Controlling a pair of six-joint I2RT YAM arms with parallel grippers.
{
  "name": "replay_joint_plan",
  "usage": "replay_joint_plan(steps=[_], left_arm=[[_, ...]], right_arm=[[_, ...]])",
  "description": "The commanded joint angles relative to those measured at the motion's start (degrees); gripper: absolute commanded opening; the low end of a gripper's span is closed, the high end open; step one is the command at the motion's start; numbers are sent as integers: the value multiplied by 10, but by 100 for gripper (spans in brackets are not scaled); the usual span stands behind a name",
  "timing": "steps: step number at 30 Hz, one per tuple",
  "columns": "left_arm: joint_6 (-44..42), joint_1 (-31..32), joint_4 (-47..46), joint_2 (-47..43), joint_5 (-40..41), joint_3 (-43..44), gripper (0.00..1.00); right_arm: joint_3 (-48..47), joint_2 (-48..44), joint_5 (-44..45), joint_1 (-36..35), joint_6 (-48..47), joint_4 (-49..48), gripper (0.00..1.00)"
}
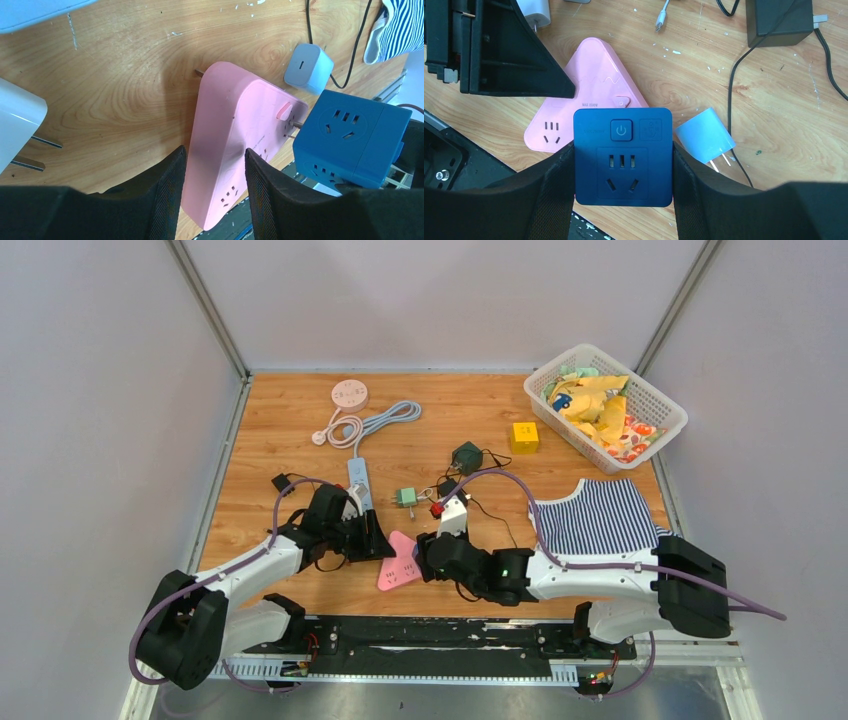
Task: Insert the plug
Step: Insert the plug into the socket.
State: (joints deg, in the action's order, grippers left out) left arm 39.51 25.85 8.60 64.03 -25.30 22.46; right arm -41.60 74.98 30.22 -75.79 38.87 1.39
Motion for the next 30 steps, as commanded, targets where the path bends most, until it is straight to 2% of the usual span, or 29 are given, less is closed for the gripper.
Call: replay_joint_plan(steps=[1, 30], left_arm=[[1, -1, -10, 4, -6, -7, 49], [1, -1, -10, 5, -8, -7, 51]], right_arm=[[-9, -13, 21, -10, -7, 9, 0], [-7, -8, 14, -12, 9, 5, 0]])
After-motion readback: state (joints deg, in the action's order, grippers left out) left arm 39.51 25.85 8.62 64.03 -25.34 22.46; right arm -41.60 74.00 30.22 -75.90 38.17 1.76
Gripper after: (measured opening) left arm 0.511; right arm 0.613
